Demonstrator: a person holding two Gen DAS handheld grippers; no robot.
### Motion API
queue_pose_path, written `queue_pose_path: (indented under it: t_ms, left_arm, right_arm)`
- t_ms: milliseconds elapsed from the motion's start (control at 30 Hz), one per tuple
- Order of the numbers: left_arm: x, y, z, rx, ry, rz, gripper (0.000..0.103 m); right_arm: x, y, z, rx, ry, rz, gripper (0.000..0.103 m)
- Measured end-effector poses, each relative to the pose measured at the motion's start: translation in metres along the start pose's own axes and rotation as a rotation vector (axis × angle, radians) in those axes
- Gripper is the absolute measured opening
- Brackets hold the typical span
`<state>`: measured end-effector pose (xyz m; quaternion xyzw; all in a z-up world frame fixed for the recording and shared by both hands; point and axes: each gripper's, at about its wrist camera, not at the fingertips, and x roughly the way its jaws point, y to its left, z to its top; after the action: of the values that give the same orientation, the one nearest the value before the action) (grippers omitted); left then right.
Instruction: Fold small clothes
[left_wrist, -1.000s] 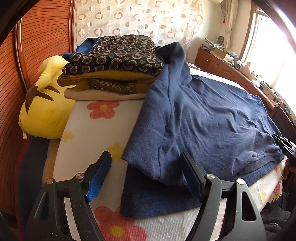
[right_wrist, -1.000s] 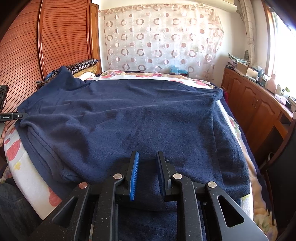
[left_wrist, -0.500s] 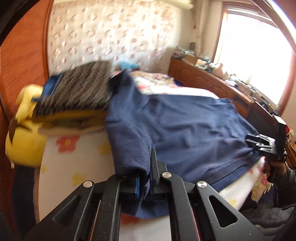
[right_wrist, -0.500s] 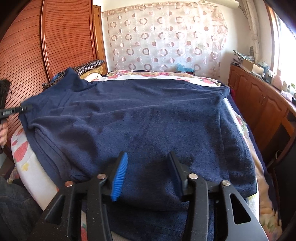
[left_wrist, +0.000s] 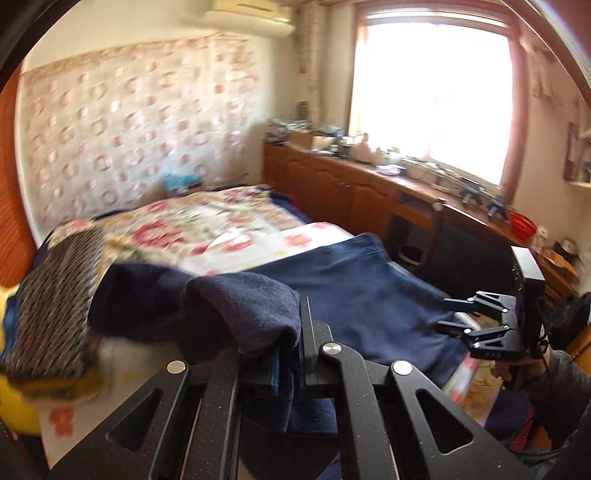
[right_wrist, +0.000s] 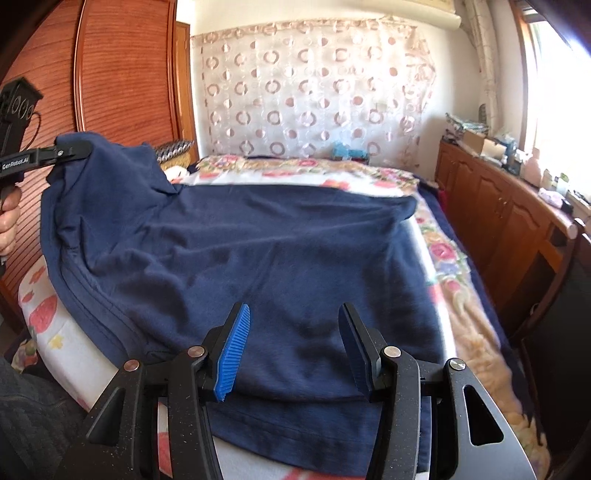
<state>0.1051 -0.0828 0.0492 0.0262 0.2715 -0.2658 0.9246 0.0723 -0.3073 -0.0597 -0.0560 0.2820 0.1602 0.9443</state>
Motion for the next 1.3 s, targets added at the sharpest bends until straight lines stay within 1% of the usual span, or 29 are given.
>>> queue_pose_path:
  t_ms: [67,100,233,300,333,400,467,500,533,567,633,767,867,1133,1300]
  left_arm:
    - [0.004,-0.013,0.011,0.017,-0.001,-0.033,0.007]
    - [0.009,-0.025,0.018,0.037,-0.002,-0.051,0.007]
    - [0.013,-0.049,0.023,0.062,-0.010,-0.061,0.008]
    - [0.019,-0.055,0.018,0.083,0.030,-0.055,0.018]
    - [0.020,-0.055,0.014,0.091,0.048,-0.062,0.026]
    - [0.022,-0.058,0.009,0.090,0.057,-0.093,0.035]
    - [0.019,-0.058,0.007,0.084,0.060,-0.102,0.053]
    - [0.018,-0.059,0.007,0.083,0.058,-0.097,0.058]
    - [0.014,-0.057,0.007,0.078,0.050,-0.094,0.071]
    - [0.011,-0.057,0.007,0.074,0.042,-0.093,0.077]
    - [0.007,-0.055,0.007,0.068,0.032,-0.078,0.077]
    - [-0.002,-0.039,-0.002,0.049,0.012,-0.005,0.077]
    - [-0.004,-0.027,-0.012,0.025,0.011,0.018,0.077]
    - [-0.001,0.002,-0.036,-0.042,0.029,0.086,0.077]
    - [-0.001,0.014,-0.046,-0.074,0.036,0.102,0.077]
  right_arm:
    - [-0.007,-0.004,-0.001,0.012,-0.010,-0.005,0.052]
    - [-0.010,-0.007,-0.001,0.017,-0.015,-0.010,0.052]
    - [-0.018,-0.014,-0.005,0.039,-0.023,-0.021,0.052]
    - [-0.017,-0.013,-0.009,0.040,-0.017,-0.022,0.052]
    - [-0.016,-0.012,-0.010,0.038,-0.014,-0.023,0.052]
    - [-0.013,-0.010,-0.012,0.036,-0.007,-0.022,0.052]
    - [-0.012,-0.011,-0.009,0.039,-0.003,-0.026,0.052]
    - [-0.012,-0.010,-0.009,0.043,-0.003,-0.026,0.052]
    - [-0.011,-0.010,-0.007,0.046,-0.003,-0.022,0.052]
    - [-0.010,-0.011,-0.005,0.049,-0.004,-0.019,0.052]
    - [-0.012,-0.010,-0.002,0.043,-0.006,-0.016,0.052]
    - [-0.011,-0.005,0.003,0.023,-0.013,-0.004,0.052]
    - [-0.005,0.000,0.009,0.009,-0.009,0.017,0.052]
    - [0.026,0.029,0.023,-0.068,0.051,0.076,0.052]
    - [0.045,0.037,0.033,-0.094,0.102,0.095,0.052]
